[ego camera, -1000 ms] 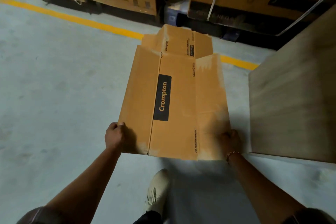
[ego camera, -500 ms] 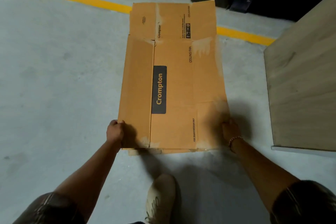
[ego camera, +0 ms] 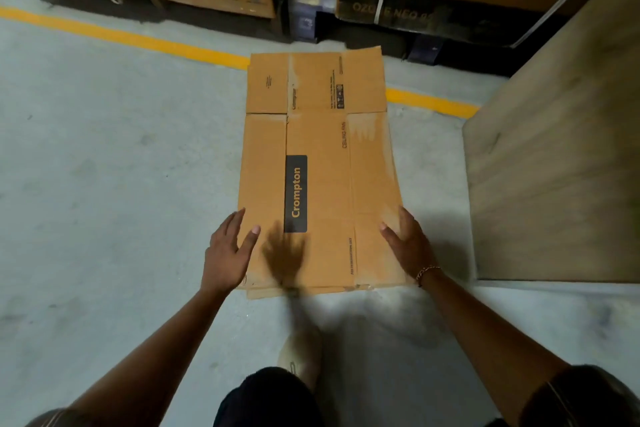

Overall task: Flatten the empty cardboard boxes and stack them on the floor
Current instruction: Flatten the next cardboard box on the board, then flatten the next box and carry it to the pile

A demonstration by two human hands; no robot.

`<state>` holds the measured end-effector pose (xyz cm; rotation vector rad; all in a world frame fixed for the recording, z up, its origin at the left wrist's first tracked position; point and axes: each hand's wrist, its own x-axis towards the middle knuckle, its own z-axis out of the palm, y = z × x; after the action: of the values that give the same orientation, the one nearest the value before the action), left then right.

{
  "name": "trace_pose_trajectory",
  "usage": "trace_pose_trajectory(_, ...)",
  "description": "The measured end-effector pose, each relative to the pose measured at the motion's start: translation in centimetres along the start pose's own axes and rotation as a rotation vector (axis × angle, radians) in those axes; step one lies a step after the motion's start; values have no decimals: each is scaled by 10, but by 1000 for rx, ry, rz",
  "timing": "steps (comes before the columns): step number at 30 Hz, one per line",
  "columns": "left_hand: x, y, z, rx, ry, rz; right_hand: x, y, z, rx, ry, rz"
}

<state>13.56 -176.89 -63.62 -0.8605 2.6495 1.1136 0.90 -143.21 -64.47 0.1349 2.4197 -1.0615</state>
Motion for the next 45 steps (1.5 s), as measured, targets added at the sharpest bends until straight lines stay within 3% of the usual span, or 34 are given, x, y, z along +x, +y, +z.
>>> trace_pose_trajectory(5,-55,148,-111,-112,81,183,-75,-117,-88,244,53,-97)
trace_pose_trajectory(11,-128,313,-236,-120,103,353,-180,-241,-219,327,112,-183)
trace_pose_trajectory(16,-167,425,-304,-118,31,461,-259,-303,-328,384,226,-176)
trace_pose_trajectory(21,-201,530,-324,-130,-92,586,-322,-306,-427,464,382,-85)
trace_pose_trajectory(26,-229,635,-282,-89,-289,716,-377,-263,-522,568,530,0)
trace_pose_trajectory(32,-281,758,-170,-16,-470,881,-447,-164,-631,577,675,62)
trace_pose_trajectory(37,-355,847,-53,-19,-520,887,-499,-71,-722,658,762,139)
trace_pose_trajectory(45,-487,957,110,20,-748,945,-561,67,-829,666,819,306)
